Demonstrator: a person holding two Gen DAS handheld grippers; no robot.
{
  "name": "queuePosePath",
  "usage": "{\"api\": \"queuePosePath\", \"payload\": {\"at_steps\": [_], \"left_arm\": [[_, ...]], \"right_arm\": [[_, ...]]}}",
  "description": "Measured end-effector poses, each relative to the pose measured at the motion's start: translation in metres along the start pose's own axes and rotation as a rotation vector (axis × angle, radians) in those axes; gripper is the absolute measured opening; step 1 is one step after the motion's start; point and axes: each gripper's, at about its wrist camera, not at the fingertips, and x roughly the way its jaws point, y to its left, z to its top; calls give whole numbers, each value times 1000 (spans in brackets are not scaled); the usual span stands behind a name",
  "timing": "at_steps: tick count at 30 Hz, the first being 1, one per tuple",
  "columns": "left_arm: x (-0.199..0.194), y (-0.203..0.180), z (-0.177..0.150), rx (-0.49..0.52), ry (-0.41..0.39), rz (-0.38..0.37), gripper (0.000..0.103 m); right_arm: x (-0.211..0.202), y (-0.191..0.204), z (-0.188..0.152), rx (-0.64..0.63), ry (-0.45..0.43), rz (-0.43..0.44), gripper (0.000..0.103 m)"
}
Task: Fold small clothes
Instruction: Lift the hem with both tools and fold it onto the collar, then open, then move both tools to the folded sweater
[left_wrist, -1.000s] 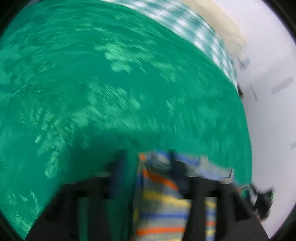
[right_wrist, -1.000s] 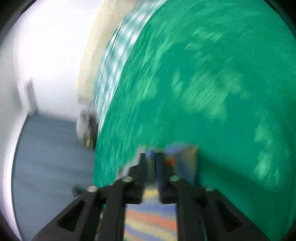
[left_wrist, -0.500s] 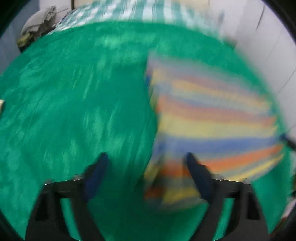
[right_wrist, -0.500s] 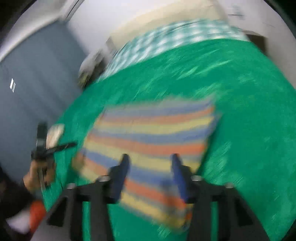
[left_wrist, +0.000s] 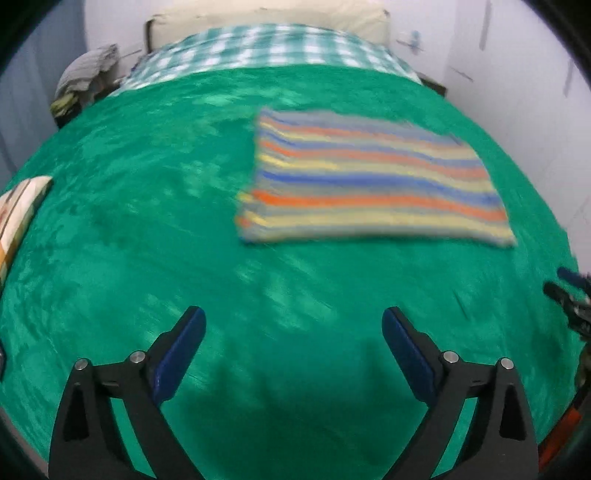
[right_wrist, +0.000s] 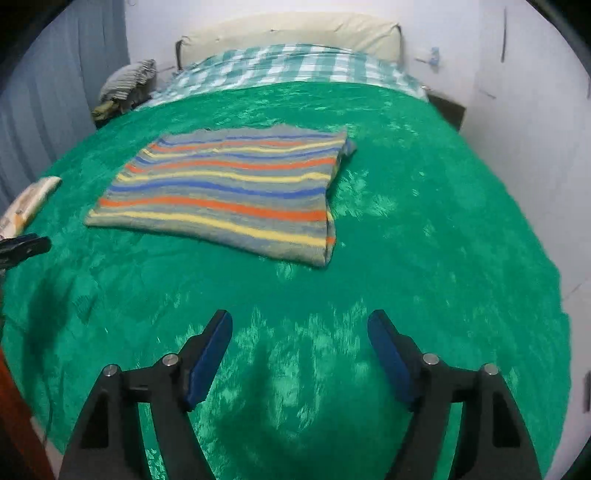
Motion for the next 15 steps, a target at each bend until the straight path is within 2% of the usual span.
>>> {"api": "queuePosePath", "payload": {"at_steps": [4,7,10,15], "left_arm": [[20,-41,-25,53,29,17,97],[29,-56,-38,79,48,46,97],[29,-60,-43,52,27,74,100],[32,-55,-44,2,39,59,103]], "right_arm": [[-4,-1,-7,14,-15,-66,75],[-9,-7,-16,30,-21,-68,75],[-2,-12,-16,43,-11,-84,75],[-1,-23,-28,49,15,-109,75]]}}
